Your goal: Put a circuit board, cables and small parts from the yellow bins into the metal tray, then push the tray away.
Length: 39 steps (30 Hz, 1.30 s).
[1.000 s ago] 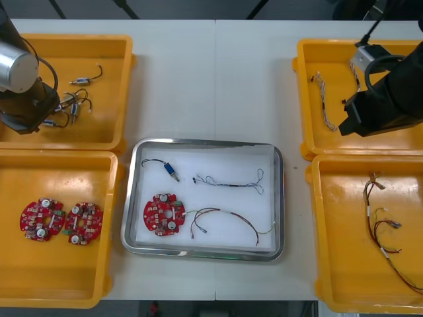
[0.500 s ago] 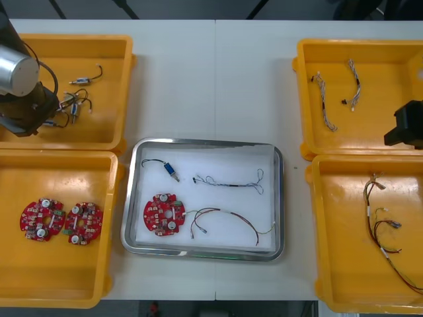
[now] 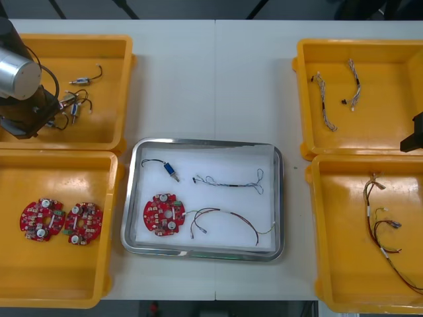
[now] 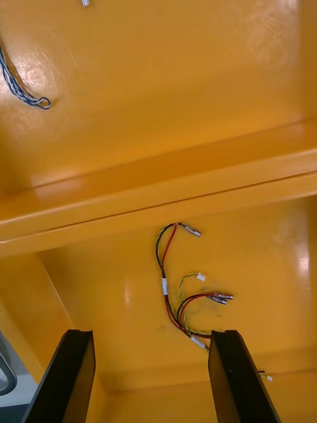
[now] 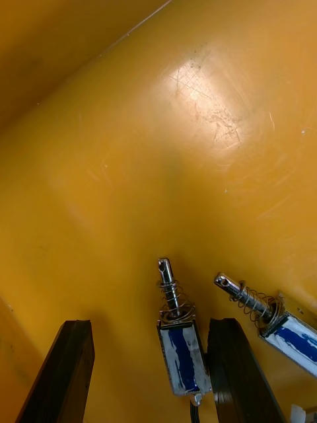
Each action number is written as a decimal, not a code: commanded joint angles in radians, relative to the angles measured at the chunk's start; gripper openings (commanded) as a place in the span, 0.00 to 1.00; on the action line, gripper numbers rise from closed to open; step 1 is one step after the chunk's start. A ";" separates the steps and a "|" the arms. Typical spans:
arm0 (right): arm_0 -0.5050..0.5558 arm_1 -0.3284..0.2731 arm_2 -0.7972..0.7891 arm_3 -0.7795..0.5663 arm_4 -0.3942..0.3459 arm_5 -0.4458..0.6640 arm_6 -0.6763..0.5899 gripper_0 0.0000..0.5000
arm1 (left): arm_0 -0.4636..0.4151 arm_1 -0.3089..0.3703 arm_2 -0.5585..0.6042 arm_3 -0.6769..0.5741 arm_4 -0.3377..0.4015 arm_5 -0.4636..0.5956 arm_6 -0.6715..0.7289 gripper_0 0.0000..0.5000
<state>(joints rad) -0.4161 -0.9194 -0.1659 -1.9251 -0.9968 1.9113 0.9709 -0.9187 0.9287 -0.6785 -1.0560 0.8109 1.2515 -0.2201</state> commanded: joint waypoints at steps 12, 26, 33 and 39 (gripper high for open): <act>0.071 -0.047 -0.023 -0.034 -0.003 -0.031 0.084 1.00 | 0.012 -0.008 -0.062 0.008 0.005 -0.047 -0.076 0.01; 0.126 -0.047 -0.023 -0.132 -0.008 -0.032 0.141 1.00 | 0.012 -0.008 -0.062 0.007 0.017 -0.047 -0.088 0.00; 0.145 -0.047 -0.023 -0.172 -0.010 -0.034 0.164 1.00 | 0.009 0.007 -0.018 -0.021 -0.002 0.000 -0.113 0.00; 0.154 -0.046 -0.023 -0.186 -0.010 -0.034 0.183 1.00 | -0.019 0.048 -0.009 -0.085 -0.004 0.092 -0.127 0.00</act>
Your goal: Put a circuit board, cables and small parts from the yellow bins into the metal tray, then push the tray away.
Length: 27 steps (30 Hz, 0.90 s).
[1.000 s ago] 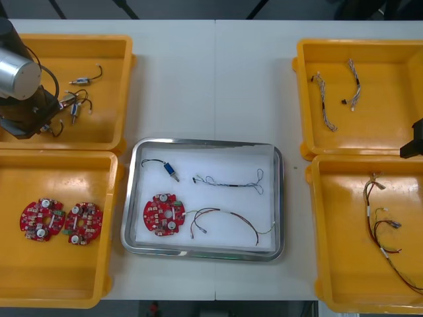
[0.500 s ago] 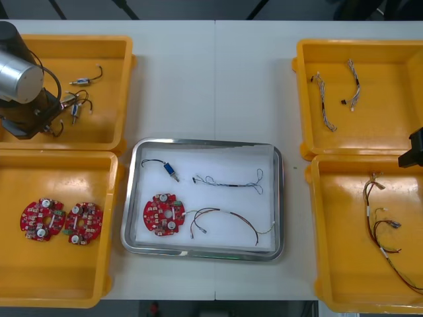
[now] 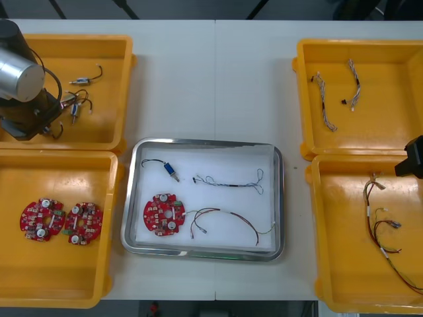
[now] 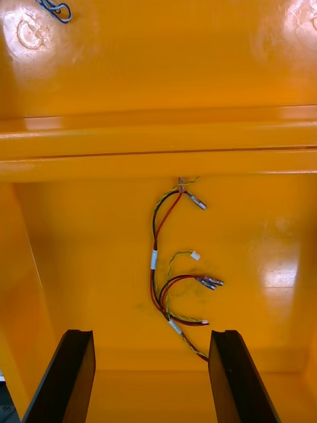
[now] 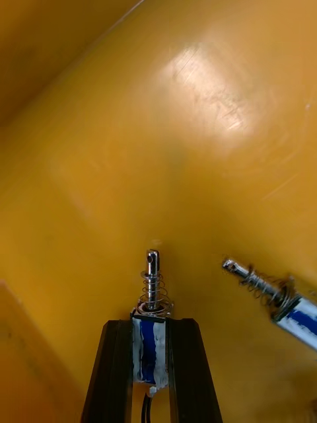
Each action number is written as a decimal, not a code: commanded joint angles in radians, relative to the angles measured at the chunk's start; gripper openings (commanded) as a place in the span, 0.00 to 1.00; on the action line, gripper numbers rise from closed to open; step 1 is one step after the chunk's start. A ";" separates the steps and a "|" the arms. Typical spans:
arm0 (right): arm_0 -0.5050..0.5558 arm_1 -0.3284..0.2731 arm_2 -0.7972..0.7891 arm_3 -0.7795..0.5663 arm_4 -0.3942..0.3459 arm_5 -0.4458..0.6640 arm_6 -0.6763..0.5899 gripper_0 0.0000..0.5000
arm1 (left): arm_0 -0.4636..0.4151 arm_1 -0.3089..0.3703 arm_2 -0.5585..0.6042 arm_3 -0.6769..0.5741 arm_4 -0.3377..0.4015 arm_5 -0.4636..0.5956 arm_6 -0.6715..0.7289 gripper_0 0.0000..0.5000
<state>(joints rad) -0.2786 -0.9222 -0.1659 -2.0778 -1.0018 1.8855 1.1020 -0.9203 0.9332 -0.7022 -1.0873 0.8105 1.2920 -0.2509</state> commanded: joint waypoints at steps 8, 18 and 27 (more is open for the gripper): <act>0.016 -0.043 -0.023 -0.033 -0.009 -0.006 0.061 1.00 | -0.023 0.079 0.096 -0.102 -0.005 0.096 -0.107 0.00; 0.016 -0.043 -0.023 -0.033 -0.009 -0.006 0.061 1.00 | -0.023 0.090 0.102 -0.118 -0.014 0.096 -0.117 0.00; 0.016 -0.043 -0.023 -0.033 -0.009 -0.006 0.061 1.00 | -0.009 0.090 0.052 -0.105 -0.024 0.023 -0.120 0.00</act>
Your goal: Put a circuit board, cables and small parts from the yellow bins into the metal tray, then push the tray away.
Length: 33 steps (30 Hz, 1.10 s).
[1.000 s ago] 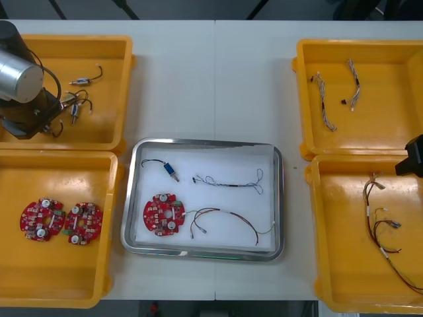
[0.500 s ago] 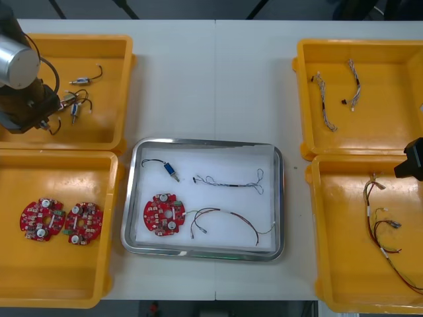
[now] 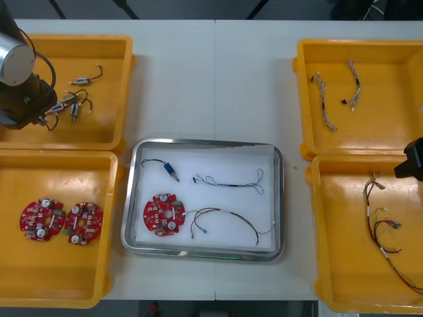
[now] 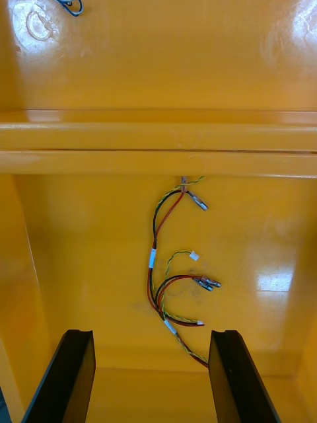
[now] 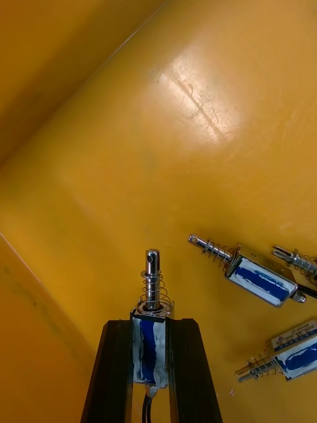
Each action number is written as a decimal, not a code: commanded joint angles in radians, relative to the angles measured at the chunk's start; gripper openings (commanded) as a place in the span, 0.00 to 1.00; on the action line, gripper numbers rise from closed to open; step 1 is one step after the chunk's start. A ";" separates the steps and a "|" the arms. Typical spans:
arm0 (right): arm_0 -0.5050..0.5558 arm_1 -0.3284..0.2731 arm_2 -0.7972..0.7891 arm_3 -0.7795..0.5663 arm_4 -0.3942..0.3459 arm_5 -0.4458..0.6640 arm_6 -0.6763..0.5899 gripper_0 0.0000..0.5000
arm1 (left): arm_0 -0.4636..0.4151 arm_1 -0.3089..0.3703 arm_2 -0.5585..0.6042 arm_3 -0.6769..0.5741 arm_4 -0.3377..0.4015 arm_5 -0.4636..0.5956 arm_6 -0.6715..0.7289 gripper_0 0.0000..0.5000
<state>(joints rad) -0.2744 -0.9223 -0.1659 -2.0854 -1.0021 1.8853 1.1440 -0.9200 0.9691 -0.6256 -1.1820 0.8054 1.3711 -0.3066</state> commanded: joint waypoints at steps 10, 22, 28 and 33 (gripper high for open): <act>0.012 -0.043 -0.023 -0.025 -0.009 -0.006 0.019 1.00 | 0.013 0.052 -0.065 -0.007 0.000 -0.104 -0.068 0.00; 0.012 -0.043 -0.023 -0.025 -0.009 -0.006 0.019 1.00 | 0.029 0.048 -0.103 -0.001 0.006 -0.133 -0.085 0.00; 0.012 -0.043 -0.023 -0.025 -0.009 -0.006 0.019 1.00 | 0.029 0.048 -0.105 0.002 0.009 -0.135 -0.085 0.01; 0.012 -0.043 -0.023 -0.025 -0.009 -0.006 0.019 1.00 | 0.029 0.048 -0.105 0.001 0.012 -0.142 -0.088 0.17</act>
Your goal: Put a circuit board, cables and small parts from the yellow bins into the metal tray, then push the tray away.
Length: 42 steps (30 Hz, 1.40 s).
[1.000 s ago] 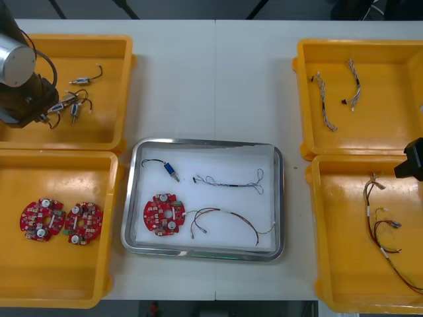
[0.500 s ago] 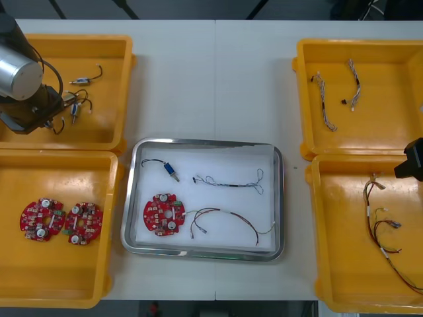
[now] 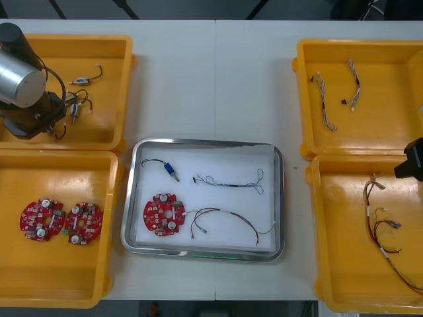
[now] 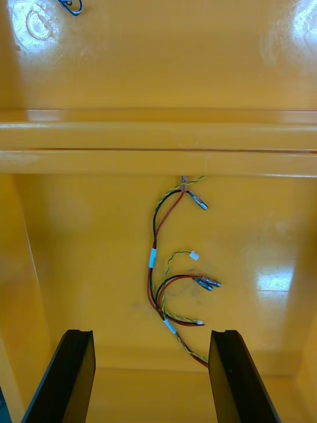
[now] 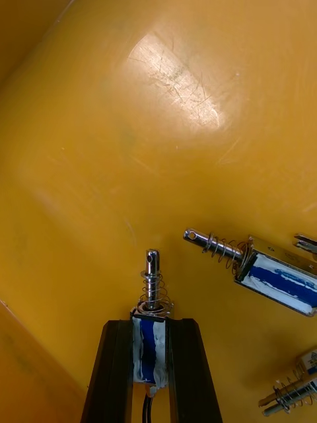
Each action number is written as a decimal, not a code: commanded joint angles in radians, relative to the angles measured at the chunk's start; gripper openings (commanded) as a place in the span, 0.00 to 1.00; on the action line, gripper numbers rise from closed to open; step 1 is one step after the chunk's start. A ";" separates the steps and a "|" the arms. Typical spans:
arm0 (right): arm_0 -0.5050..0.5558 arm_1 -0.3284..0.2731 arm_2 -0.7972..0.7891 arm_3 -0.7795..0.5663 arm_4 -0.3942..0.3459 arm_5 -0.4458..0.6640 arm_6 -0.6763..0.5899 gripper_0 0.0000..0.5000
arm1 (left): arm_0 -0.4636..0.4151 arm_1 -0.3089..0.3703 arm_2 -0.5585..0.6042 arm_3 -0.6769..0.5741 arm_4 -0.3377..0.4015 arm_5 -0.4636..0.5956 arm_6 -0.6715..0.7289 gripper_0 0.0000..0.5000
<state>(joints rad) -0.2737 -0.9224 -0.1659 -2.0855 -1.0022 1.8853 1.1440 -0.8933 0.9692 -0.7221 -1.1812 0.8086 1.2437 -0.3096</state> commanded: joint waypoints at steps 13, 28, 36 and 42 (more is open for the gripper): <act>0.011 -0.042 -0.023 -0.025 -0.009 -0.006 0.019 1.00 | 0.002 0.049 0.007 -0.011 0.010 -0.009 -0.085 0.92; 0.011 -0.042 -0.023 -0.025 -0.009 -0.006 0.019 1.00 | 0.002 0.049 0.010 0.017 0.086 -0.006 -0.134 0.94; 0.011 -0.042 -0.023 -0.025 -0.009 -0.006 0.019 1.00 | 0.002 0.049 0.012 0.060 0.089 -0.029 -0.195 0.94; 0.011 -0.042 -0.023 -0.025 -0.009 -0.006 0.019 1.00 | 0.002 0.048 0.012 0.060 0.093 -0.035 -0.200 0.94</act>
<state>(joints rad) -0.2736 -0.9224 -0.1659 -2.0855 -1.0022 1.8853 1.1440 -0.8933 0.9692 -0.7220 -1.1249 0.8908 1.2224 -0.5186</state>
